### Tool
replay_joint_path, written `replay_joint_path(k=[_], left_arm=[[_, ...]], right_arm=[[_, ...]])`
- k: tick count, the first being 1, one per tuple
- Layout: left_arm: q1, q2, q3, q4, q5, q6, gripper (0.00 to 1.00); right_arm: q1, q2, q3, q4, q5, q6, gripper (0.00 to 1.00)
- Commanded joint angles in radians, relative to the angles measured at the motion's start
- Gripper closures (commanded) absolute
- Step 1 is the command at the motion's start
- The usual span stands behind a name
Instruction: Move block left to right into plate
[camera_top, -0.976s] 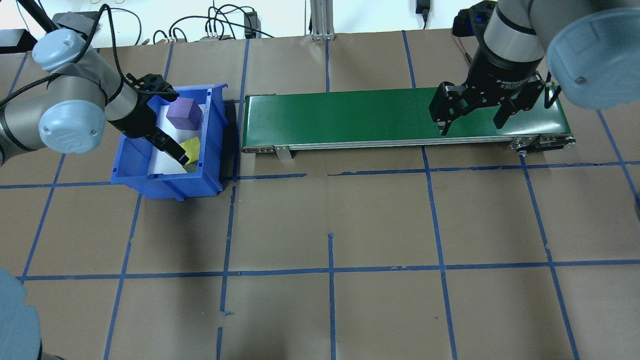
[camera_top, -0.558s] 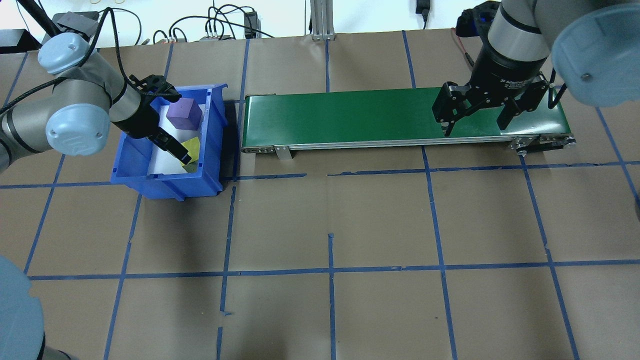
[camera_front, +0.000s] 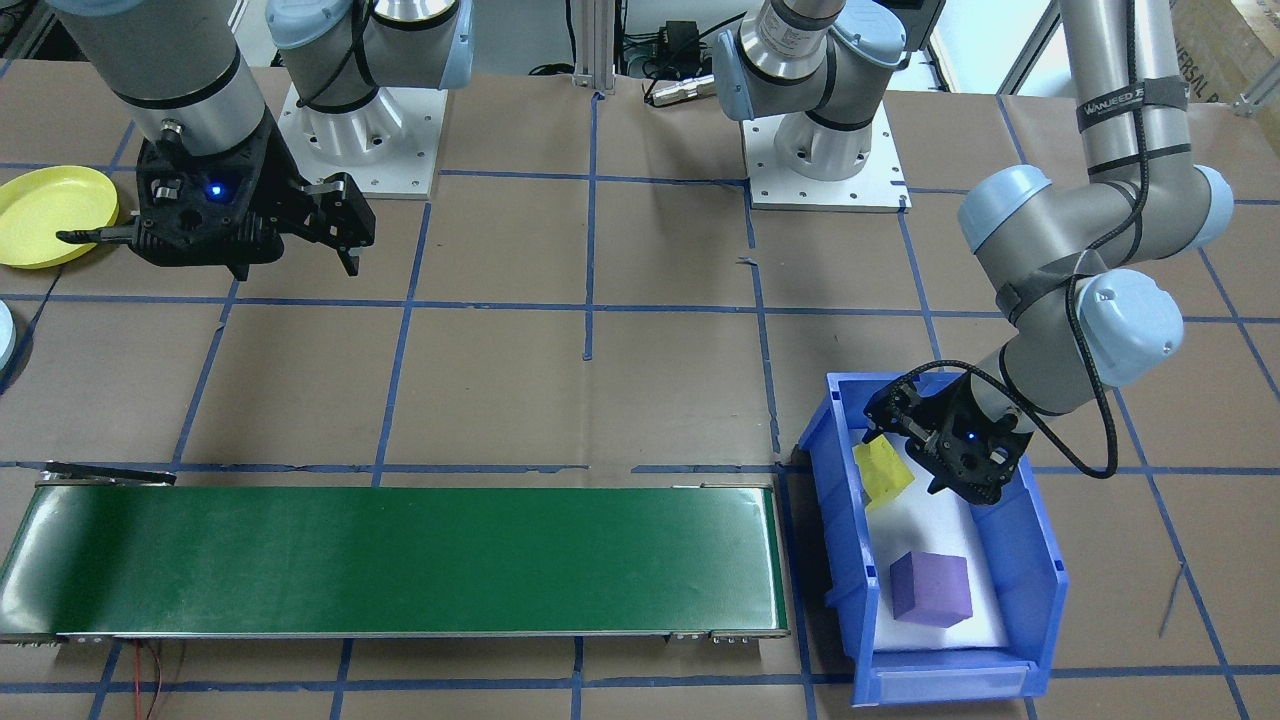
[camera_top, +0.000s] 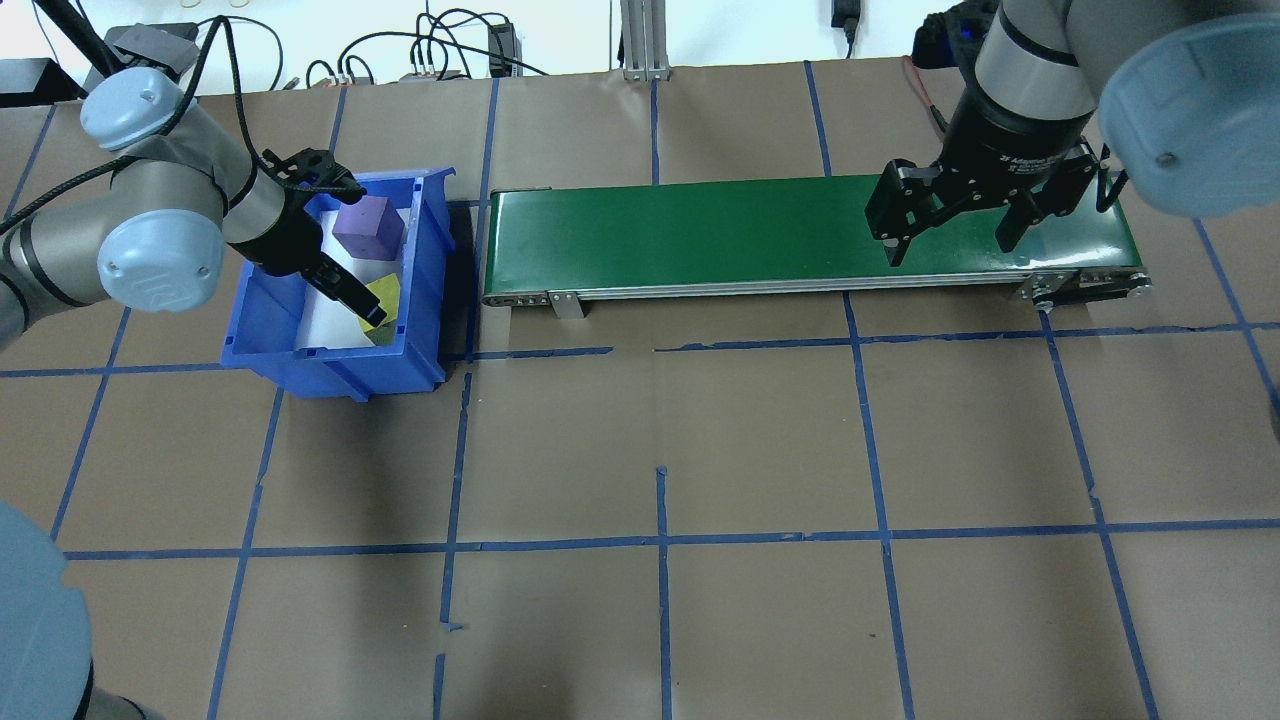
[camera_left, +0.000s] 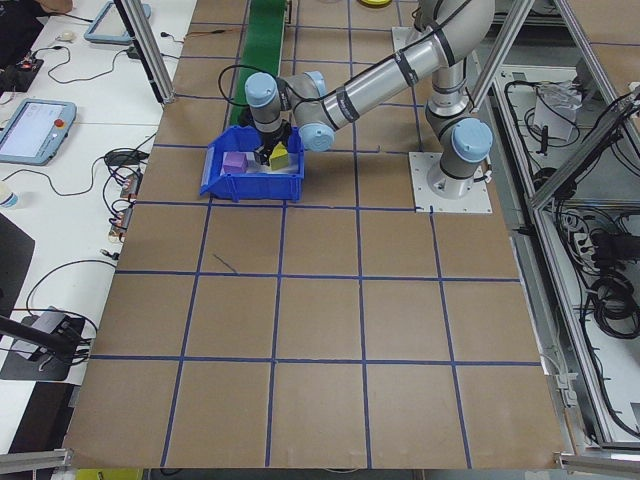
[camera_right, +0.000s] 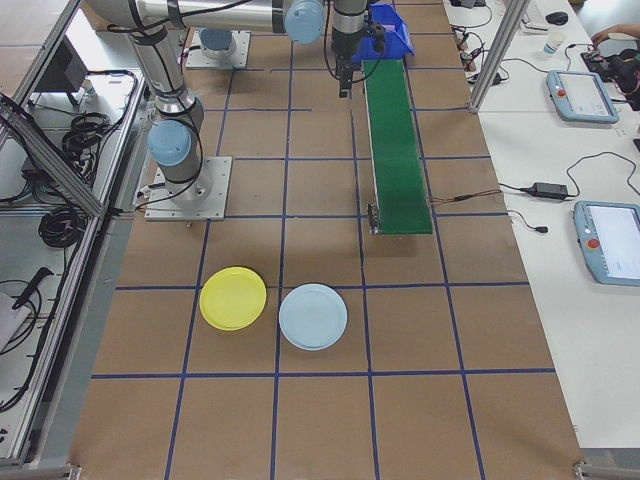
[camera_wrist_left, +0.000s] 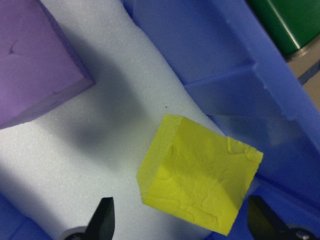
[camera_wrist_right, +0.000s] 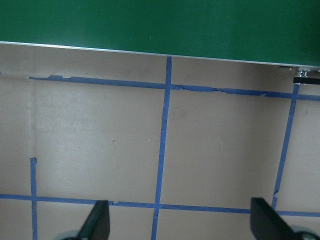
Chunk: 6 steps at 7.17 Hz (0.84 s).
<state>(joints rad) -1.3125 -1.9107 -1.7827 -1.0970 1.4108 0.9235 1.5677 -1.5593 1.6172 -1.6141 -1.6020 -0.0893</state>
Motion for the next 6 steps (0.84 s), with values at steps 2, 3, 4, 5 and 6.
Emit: replay_joint_path(k=[2,3,4,5,6], left_arm=[[-0.002,-0.022,-0.001,0.002,-0.016,0.005,0.07],[-0.002,-0.022,-0.001,0.002,-0.016,0.005,0.07],[-0.002,-0.024,-0.004,0.002,-0.016,0.005,0.07],[-0.002,-0.025,-0.014,0.002,-0.016,0.005,0.07],[-0.002,-0.027,-0.015,0.002,-0.016,0.005,0.07]], right_arm=[[0.005,0.001,0.006,-0.004,-0.004,-0.006,0.0],[0.006,0.001,0.007,-0.004,-0.003,-0.012,0.0],[0.006,0.001,0.007,-0.004,-0.003,-0.013,0.0],[0.006,0.002,0.016,-0.006,-0.001,-0.013,0.0],[0.003,0.002,0.027,-0.007,0.016,-0.013,0.0]])
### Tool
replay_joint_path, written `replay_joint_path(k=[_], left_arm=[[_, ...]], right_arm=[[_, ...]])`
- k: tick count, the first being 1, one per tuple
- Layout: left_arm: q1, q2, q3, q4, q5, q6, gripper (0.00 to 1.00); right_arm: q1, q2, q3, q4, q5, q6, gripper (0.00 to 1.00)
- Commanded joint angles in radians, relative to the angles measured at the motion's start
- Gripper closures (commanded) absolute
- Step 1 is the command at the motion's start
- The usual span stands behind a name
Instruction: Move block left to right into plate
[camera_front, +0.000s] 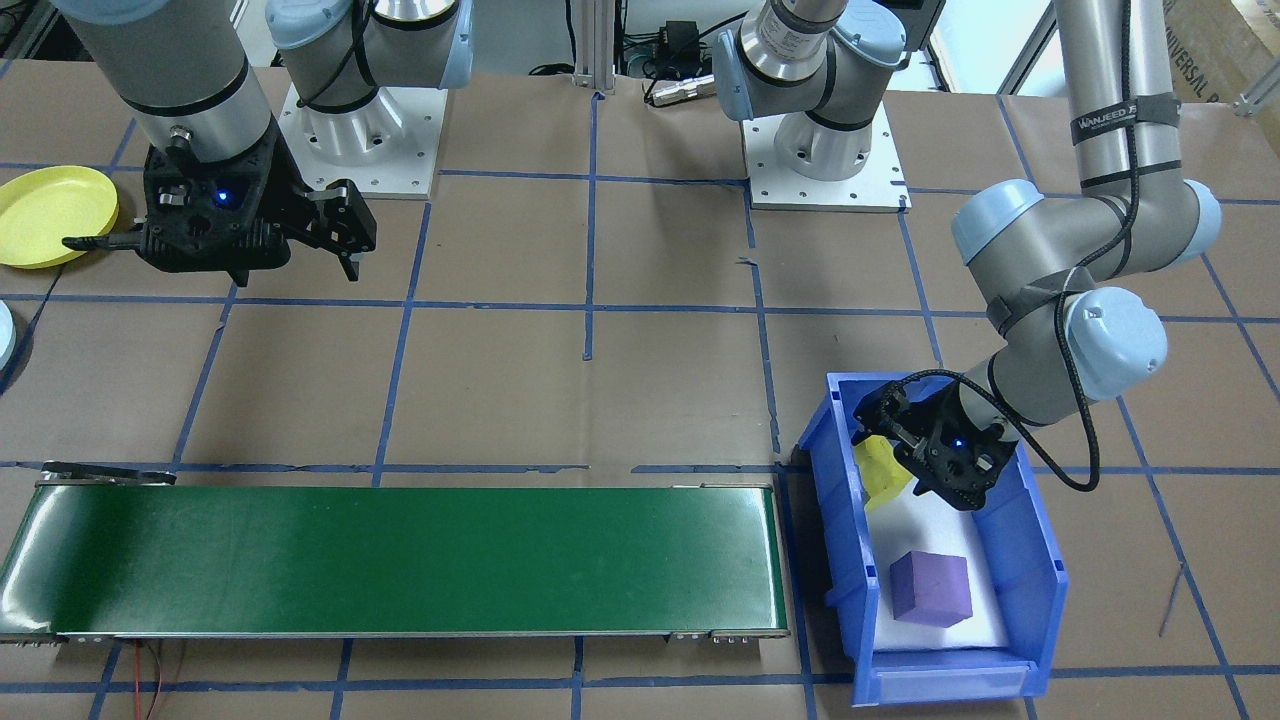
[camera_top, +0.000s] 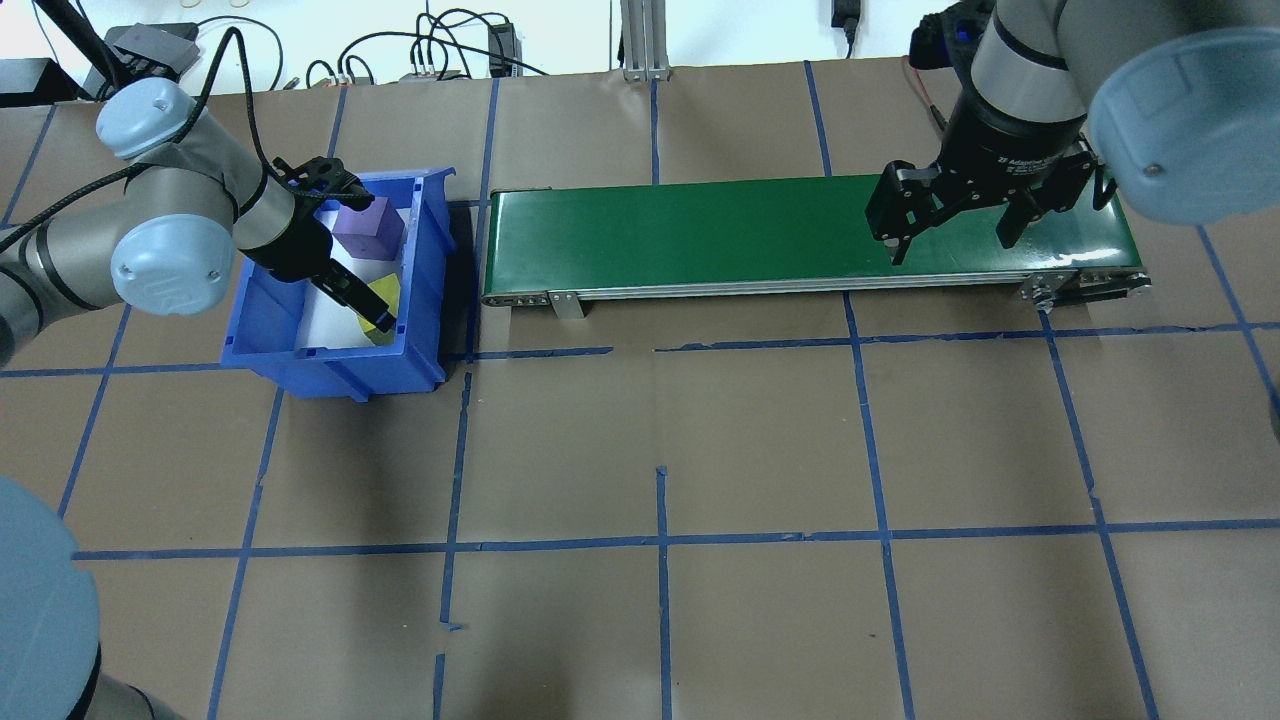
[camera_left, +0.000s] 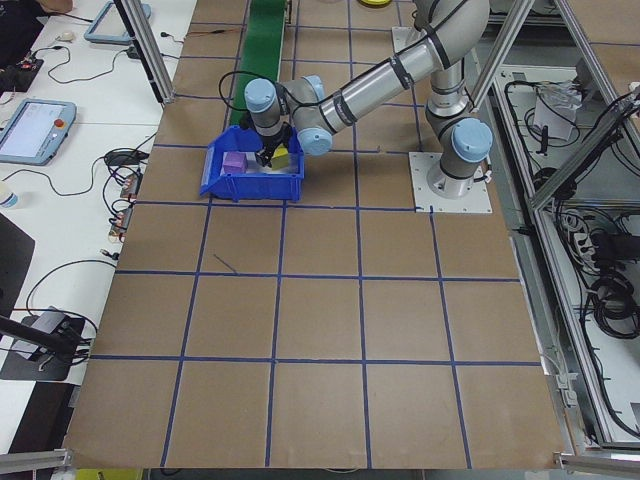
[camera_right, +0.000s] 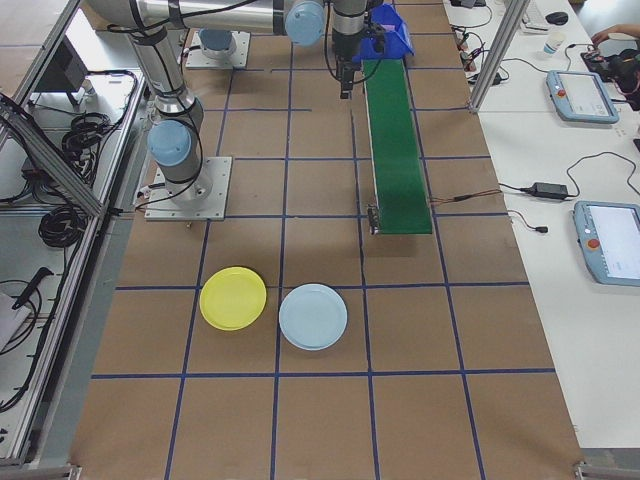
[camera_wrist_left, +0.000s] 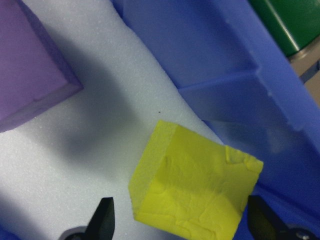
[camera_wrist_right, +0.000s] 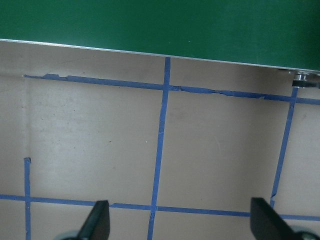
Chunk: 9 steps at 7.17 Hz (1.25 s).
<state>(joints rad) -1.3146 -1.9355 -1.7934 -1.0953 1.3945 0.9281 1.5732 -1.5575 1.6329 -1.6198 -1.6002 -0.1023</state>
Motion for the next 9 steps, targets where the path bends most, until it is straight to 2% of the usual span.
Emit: replay_joint_path(k=[1,3,4,5,6,7,8,9], left_arm=[[0.0,-0.002,-0.006,0.0,0.0,0.0,0.07],[0.0,-0.002,-0.004,0.0,0.001,0.0,0.07],[0.0,-0.002,-0.004,0.002,0.001,-0.002,0.13],[0.0,0.0,-0.004,0.008,0.003,-0.003,0.34],[0.0,0.0,-0.004,0.014,0.003,-0.005,0.44],[0.0,0.003,-0.001,0.018,0.003,-0.006,0.47],[0.0,0.024,0.014,0.021,0.005,-0.012,0.47],[0.0,0.051,0.025,0.023,0.006,-0.027,0.47]], right_arm=[[-0.002,0.001,0.013,-0.006,0.014,-0.002,0.0],[-0.004,0.001,0.021,-0.003,0.022,0.001,0.0],[-0.004,0.001,0.019,-0.002,0.044,0.01,0.0],[-0.006,0.001,0.019,-0.002,0.054,0.009,0.0],[-0.006,0.001,0.018,-0.008,0.052,-0.005,0.01],[-0.006,0.001,0.019,-0.015,0.049,-0.01,0.09],[-0.007,0.001,0.018,-0.025,0.048,-0.035,0.37],[-0.007,0.001,0.018,-0.026,0.042,-0.042,0.45]])
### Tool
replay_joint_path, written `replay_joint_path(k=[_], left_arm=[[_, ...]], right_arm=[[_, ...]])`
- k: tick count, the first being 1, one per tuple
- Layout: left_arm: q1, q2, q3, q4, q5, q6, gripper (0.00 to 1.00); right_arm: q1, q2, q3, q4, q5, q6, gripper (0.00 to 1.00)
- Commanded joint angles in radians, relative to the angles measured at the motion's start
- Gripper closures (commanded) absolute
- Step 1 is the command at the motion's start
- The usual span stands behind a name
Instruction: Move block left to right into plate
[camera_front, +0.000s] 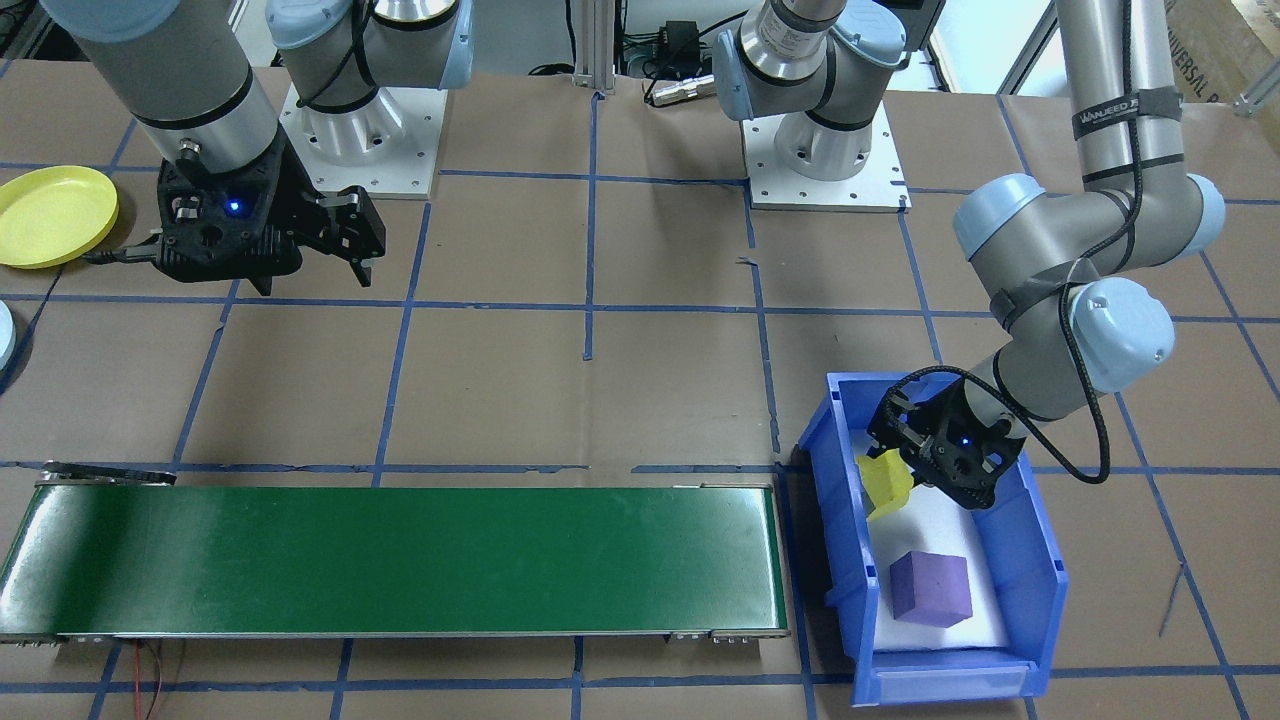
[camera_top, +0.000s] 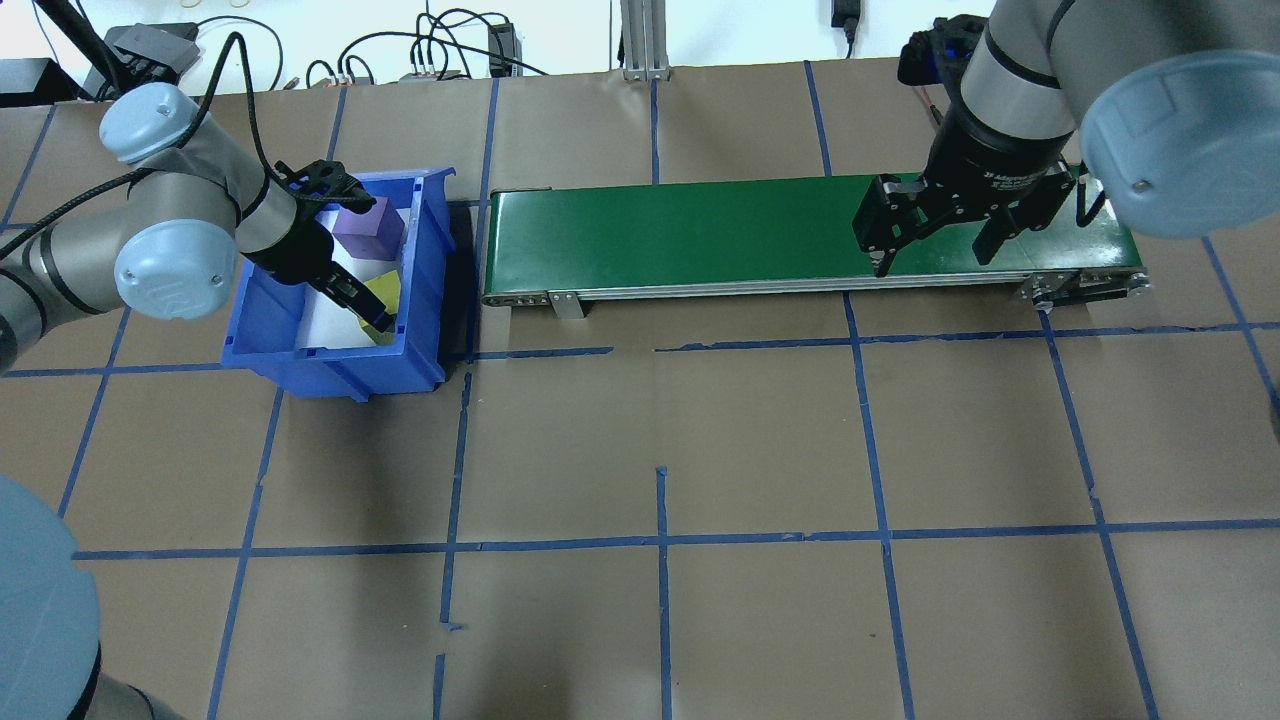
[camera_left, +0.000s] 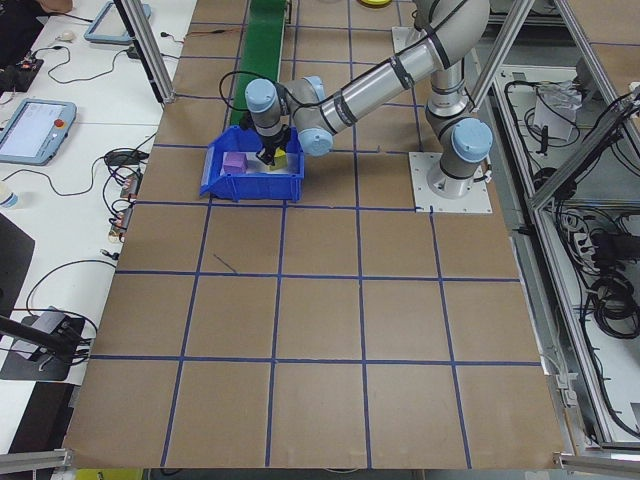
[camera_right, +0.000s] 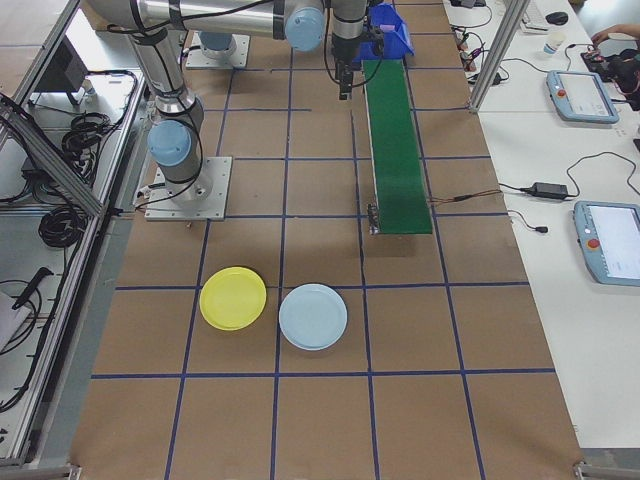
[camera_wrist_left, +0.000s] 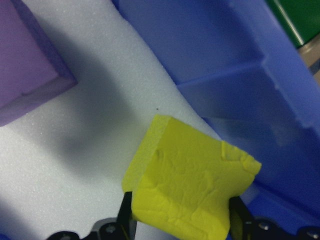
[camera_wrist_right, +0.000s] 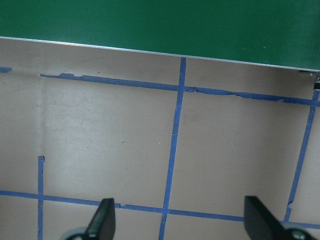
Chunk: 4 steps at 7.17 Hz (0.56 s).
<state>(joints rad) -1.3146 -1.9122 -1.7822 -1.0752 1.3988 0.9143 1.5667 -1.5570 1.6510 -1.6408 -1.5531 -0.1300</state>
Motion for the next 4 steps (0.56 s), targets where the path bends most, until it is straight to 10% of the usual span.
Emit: replay_joint_path(k=[1,2,4], left_arm=[[0.0,0.069,0.03,-0.012,0.009,-0.015,0.47],[0.0,0.129,0.032,-0.032,0.011,-0.015,0.47],[-0.003,0.249,0.084,-0.063,0.012,-0.024,0.47]], right_arm=[[-0.004,0.0,0.0,-0.005,-0.002,-0.017,0.67],[-0.001,-0.001,-0.002,-0.005,-0.007,-0.029,0.91],[-0.002,0.0,0.003,-0.033,0.007,-0.042,0.99]])
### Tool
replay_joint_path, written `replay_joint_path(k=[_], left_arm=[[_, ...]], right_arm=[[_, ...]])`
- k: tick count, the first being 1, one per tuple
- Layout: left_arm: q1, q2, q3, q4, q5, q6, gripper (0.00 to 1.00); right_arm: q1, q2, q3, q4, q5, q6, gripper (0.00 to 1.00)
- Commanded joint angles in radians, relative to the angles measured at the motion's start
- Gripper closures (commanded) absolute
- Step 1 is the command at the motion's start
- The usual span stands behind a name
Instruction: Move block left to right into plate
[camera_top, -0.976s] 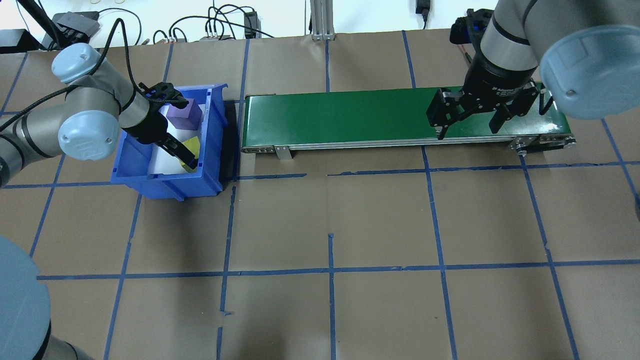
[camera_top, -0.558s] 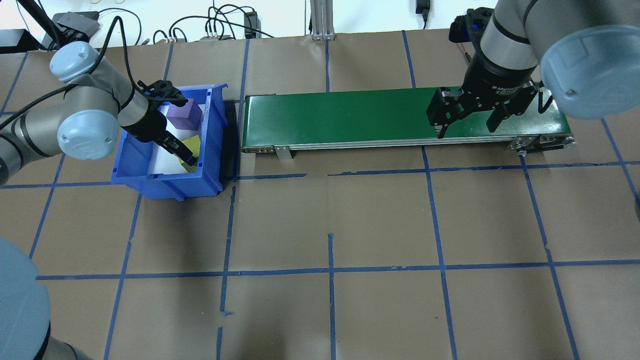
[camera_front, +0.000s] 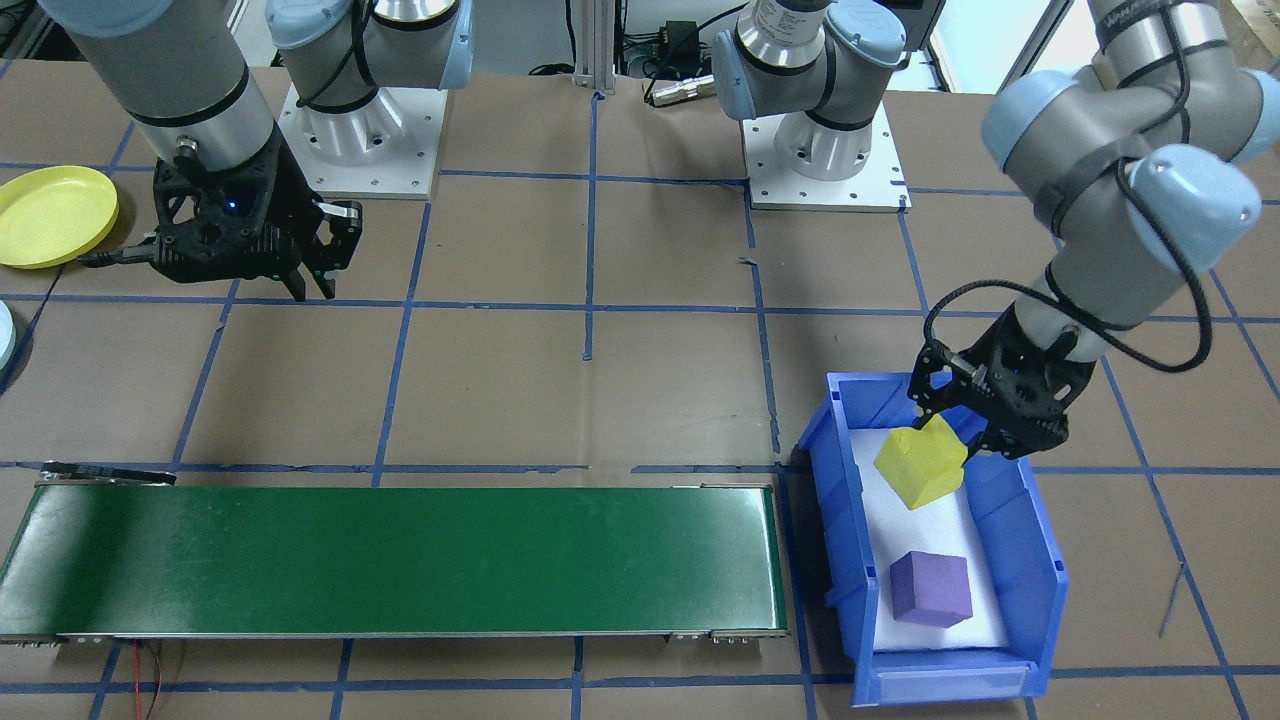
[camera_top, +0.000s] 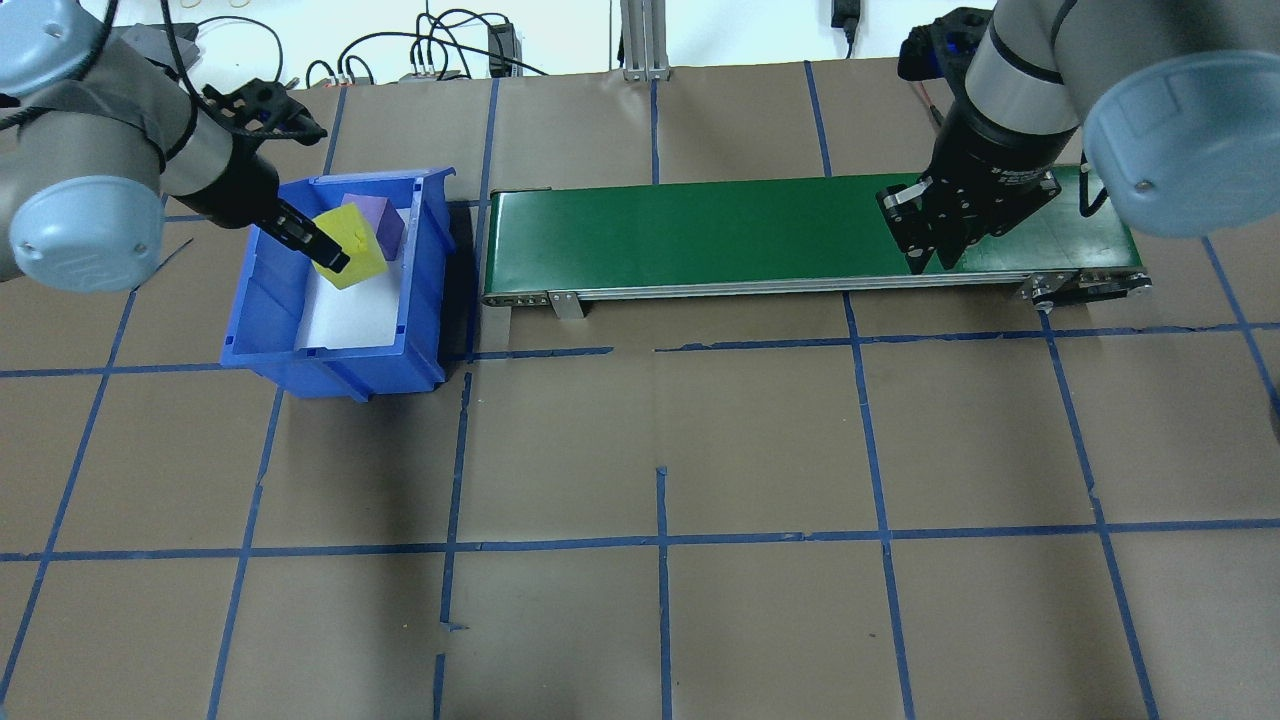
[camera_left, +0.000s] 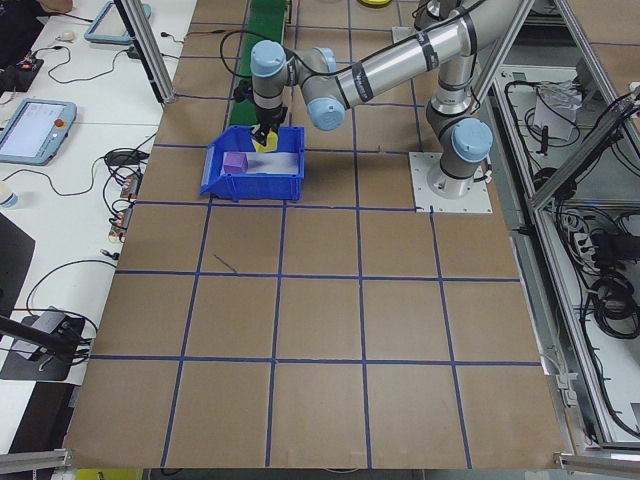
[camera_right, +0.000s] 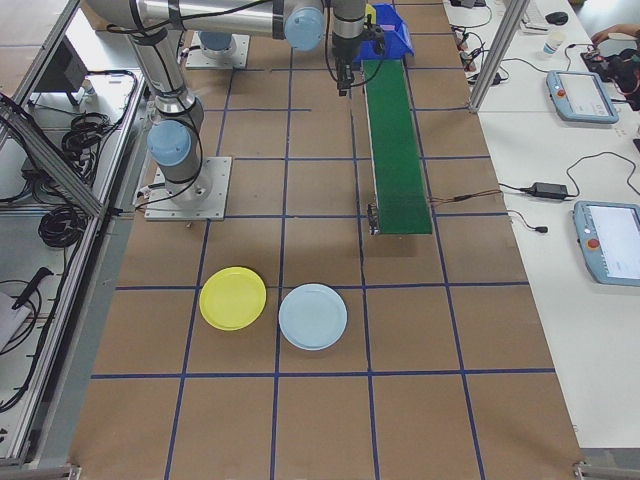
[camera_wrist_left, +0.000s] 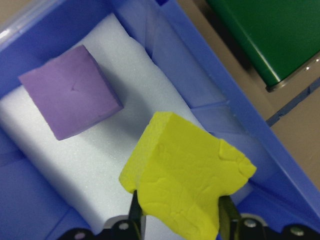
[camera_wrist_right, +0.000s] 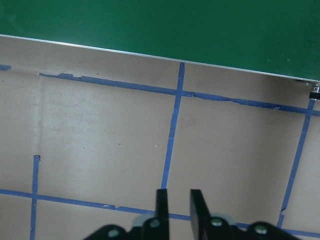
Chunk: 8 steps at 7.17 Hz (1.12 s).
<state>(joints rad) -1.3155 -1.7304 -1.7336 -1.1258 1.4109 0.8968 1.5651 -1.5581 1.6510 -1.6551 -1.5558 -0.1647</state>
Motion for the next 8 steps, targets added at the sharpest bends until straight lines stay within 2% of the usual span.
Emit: replay_joint_path(k=[1,3,4,5,6,8], left_arm=[[-0.01,0.065,0.096,-0.012,-0.013,-0.078,0.47],[-0.088,0.028,0.12,0.004,-0.015,-0.169,0.47],[-0.138,-0.025,0.138,0.052,-0.024,-0.211,0.47],[-0.19,-0.072,0.138,0.119,-0.036,-0.222,0.47],[-0.224,-0.122,0.138,0.133,-0.039,-0.258,0.47],[-0.263,-0.193,0.137,0.161,-0.038,-0.292,0.45]], right_arm=[[-0.002,0.003,0.003,-0.037,0.008,-0.004,0.99],[-0.002,0.003,0.003,-0.035,0.008,-0.002,0.99],[-0.002,0.003,0.003,-0.026,-0.003,0.002,0.97],[0.0,0.0,0.003,0.0,0.0,0.013,0.43],[0.0,0.0,0.003,0.014,0.003,0.025,0.31],[0.001,0.0,0.003,0.015,-0.001,0.025,0.24]])
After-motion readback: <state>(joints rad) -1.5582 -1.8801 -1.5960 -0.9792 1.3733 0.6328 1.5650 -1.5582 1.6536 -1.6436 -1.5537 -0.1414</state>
